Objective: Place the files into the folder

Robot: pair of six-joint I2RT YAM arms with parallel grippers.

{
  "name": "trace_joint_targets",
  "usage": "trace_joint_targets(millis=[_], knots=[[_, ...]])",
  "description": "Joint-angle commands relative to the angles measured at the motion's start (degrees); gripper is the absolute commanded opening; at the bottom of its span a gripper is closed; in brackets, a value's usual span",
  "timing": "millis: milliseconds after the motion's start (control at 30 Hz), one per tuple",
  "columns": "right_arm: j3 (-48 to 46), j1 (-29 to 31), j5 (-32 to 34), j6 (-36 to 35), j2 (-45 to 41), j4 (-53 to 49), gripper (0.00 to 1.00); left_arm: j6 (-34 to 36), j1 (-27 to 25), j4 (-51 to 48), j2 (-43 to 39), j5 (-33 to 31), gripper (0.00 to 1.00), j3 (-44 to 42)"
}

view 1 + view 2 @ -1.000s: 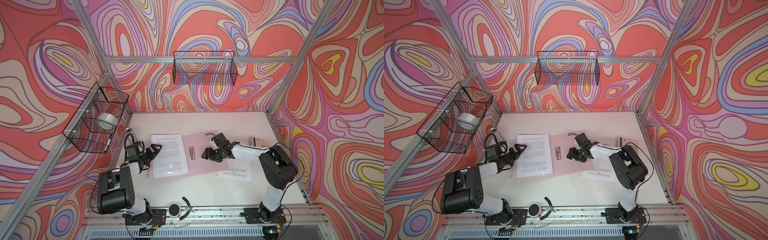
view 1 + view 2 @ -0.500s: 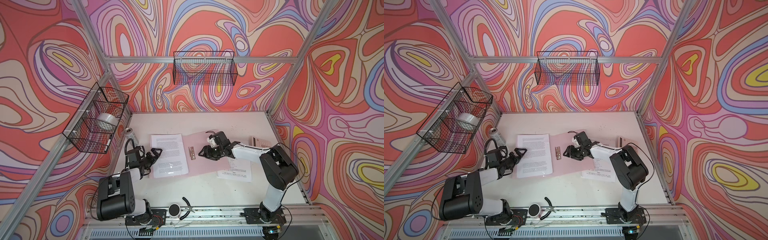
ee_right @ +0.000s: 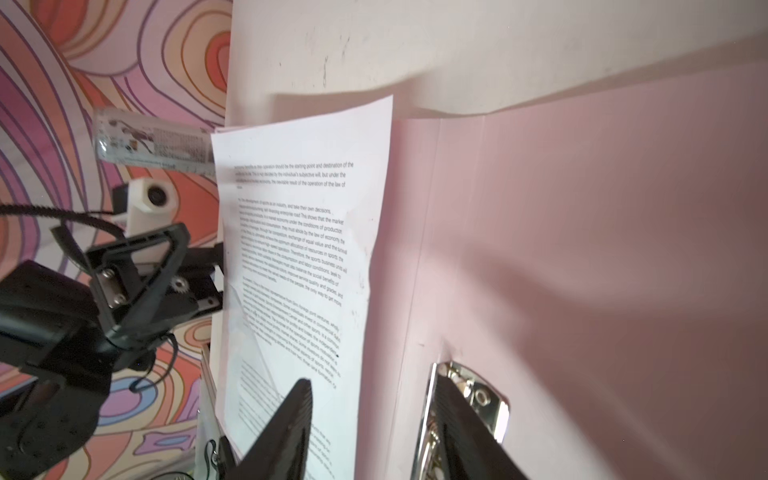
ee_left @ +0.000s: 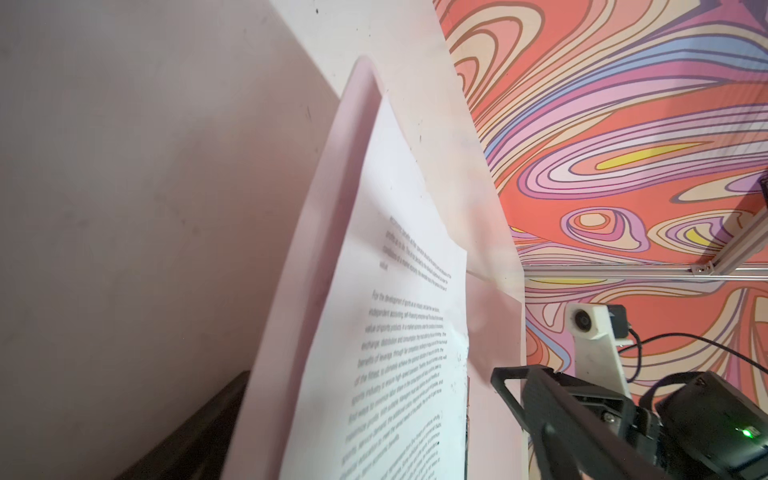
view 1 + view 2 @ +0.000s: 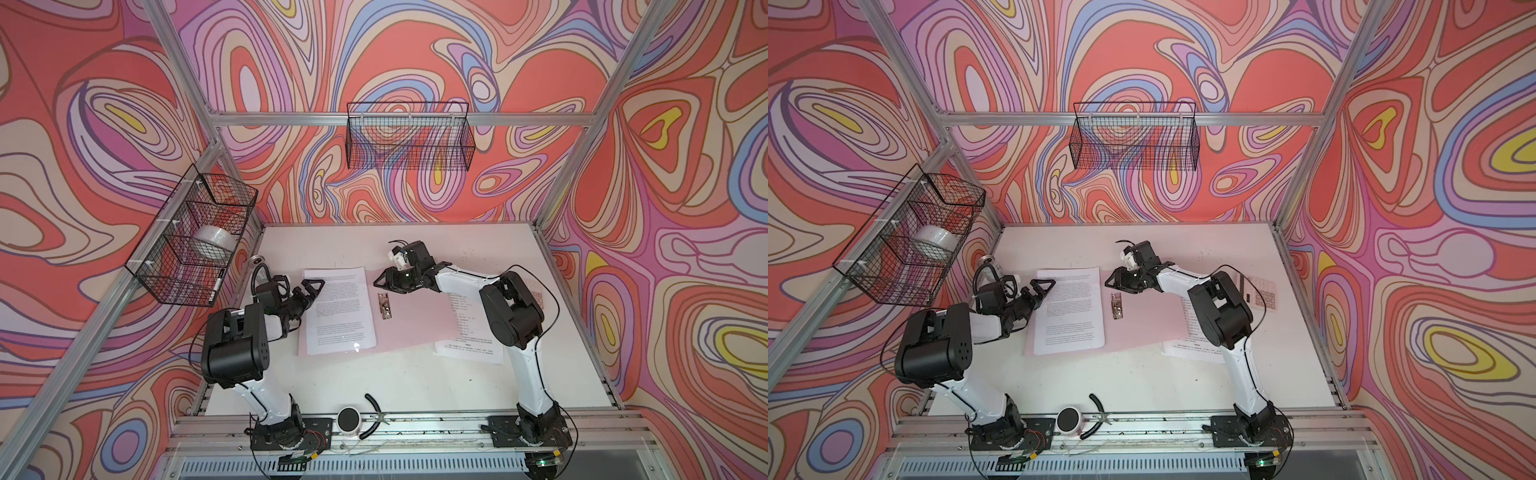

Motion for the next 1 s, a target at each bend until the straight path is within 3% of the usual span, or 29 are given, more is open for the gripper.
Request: trace_joint_targets(millis=[0,367,867,967], knots=[[4.3,0.9,-2.0,-0.4,2.5,0.1,0.48,-0.9,0.3,1.7,1.6,1.8,0.99,1.0],[16.9,2.2,-4.6,-0.6,12.8,-5.1,0.48,-1.0,0.3,1.9,1.9,2.1,0.99,1.2],[19.0,2.6,-6.5,1.4,14.9,-4.5,0.47,-1.4,0.2,2.4,2.9,2.8,0.98,1.7],[19.5,2.7,-7.9,2.4,15.8,-3.2,0.43,-1.5,0.2,2.4,3.1,2.9,0.98,1.7]])
